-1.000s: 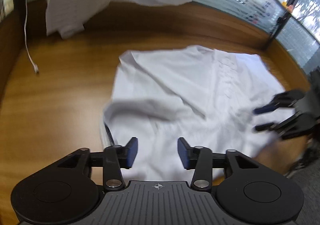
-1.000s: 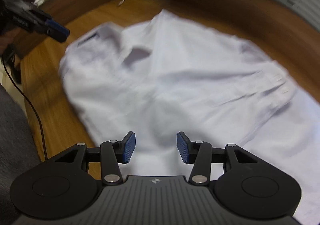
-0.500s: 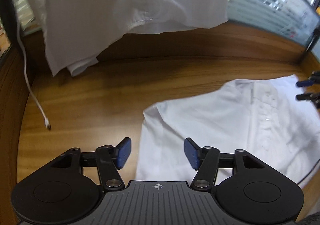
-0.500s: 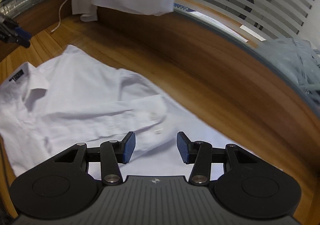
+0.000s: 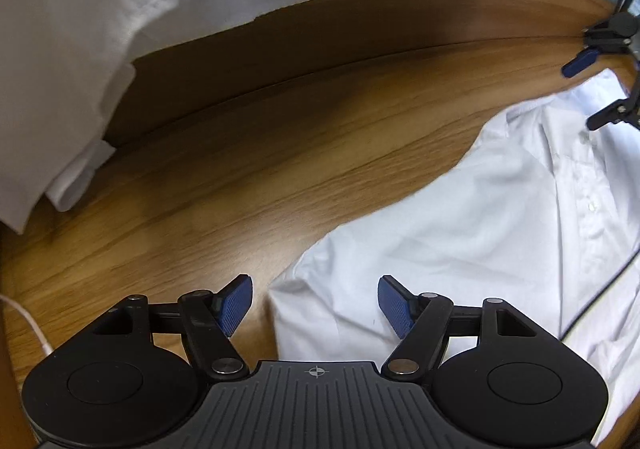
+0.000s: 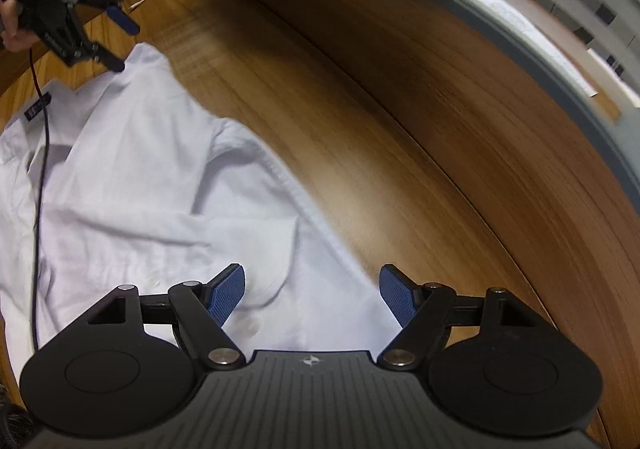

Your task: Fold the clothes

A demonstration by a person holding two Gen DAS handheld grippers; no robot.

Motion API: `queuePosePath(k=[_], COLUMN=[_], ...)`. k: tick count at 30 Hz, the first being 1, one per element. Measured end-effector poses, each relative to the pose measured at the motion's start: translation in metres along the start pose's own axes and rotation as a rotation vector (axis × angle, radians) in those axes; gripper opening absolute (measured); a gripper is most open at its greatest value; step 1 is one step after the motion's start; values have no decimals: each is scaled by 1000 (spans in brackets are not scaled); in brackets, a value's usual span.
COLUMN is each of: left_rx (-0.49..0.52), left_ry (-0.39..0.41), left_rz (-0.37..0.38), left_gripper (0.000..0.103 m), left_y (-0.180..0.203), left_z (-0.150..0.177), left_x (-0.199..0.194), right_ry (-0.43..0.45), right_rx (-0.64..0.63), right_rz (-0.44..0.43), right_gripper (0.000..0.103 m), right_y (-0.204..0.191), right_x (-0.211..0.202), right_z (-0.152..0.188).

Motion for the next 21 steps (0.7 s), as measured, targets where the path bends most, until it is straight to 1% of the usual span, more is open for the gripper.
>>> queuePosePath(k=[2,4,5,6,8,13,14,16,17,18,20,21], left_rx=[-16,-32,-41,-52,-67,-104,-106,-102,-100,-98,-95,-94], left_ry=[-3,-5,-6,-7,-4,-14,-17,-23,-22,-22,-20,-20], left_rz=[19,30,33,33,42,59,58,54,55,55,55,56], left_gripper=[70,62,53,50,47,45,45,45,45,45,45,45], left_y=[-2,-5,-7,-10,-13,-19,-19,-20,-22,-23,-23,-23], left_z=[-3,-4,-4,-4,-4,-3,-3,-2,-3,-2,0,1], left_x=[5,9,11,12,12,16,18,19,19,18,18,17], right_ry=[-10,-25,-30,-31,-25,-10,-16,-30,-37,-42,-54,-58], right_rx=[14,5,3,4,15,44,39,30,28,24,16,12], right_rz=[-54,-94,-112,-124,-144,-166,-172,-180,-179,-170,-152,-148], right_gripper=[80,80,79,75,74,73,71,59,51,47,40,40], right_y=[12,18,21,23,28,37,39,40,41,43,45,46], right_x=[9,19,23,26,30,35,36,38,39,39,39,39], right_z=[-4,-6,-7,-8,-10,-17,-17,-16,-16,-15,-12,-10])
Point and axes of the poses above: each gripper's, at about its wrist camera, not at the fingertips, and x roughly the way its jaws point, y to its right, z to its underside, the point moved 3 cm from there along x, roughly the way its jaws point, and after that the axes turned 11 degrees about -x, right-handed, at the moved point
